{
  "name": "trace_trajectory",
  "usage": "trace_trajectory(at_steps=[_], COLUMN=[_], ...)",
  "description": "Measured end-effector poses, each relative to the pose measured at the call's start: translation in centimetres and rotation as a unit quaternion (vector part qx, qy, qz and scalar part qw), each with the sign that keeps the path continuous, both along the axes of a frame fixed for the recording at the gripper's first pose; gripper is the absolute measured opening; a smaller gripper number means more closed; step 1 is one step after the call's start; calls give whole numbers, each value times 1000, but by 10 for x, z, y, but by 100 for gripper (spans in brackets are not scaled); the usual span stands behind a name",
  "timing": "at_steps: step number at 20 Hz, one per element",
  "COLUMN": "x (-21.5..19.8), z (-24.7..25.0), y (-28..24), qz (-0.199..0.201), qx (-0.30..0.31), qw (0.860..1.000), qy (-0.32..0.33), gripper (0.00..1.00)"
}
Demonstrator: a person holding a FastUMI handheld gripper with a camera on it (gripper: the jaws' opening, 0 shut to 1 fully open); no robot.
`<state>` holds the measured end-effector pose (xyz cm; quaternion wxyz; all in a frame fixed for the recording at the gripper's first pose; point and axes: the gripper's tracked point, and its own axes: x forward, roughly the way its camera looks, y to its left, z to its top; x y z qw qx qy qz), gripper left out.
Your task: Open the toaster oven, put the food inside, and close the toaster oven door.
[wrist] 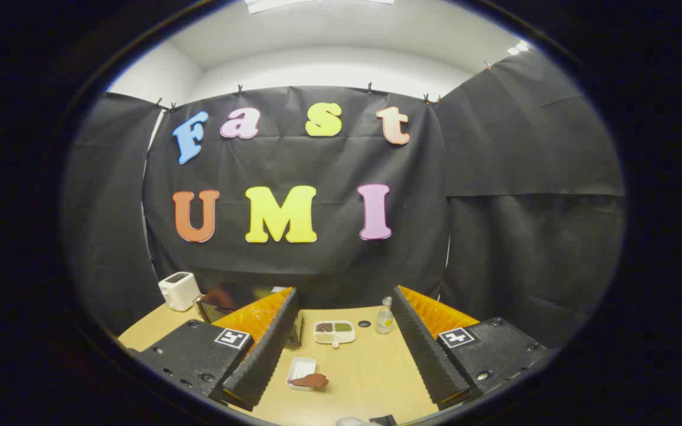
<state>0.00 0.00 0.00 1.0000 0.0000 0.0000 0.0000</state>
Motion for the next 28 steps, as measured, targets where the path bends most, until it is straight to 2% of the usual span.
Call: trace_trajectory(at_steps=[13, 17, 22, 28], x=[-2, 1, 28, 87], z=[3, 8, 13, 5], y=[0, 14, 46, 121], qz=[-26, -24, -42, 2], qx=[4, 2, 19, 3], qw=[1000, 1000, 999, 1000], qy=[2, 2, -21, -31], gripper=[100, 100, 100, 100])
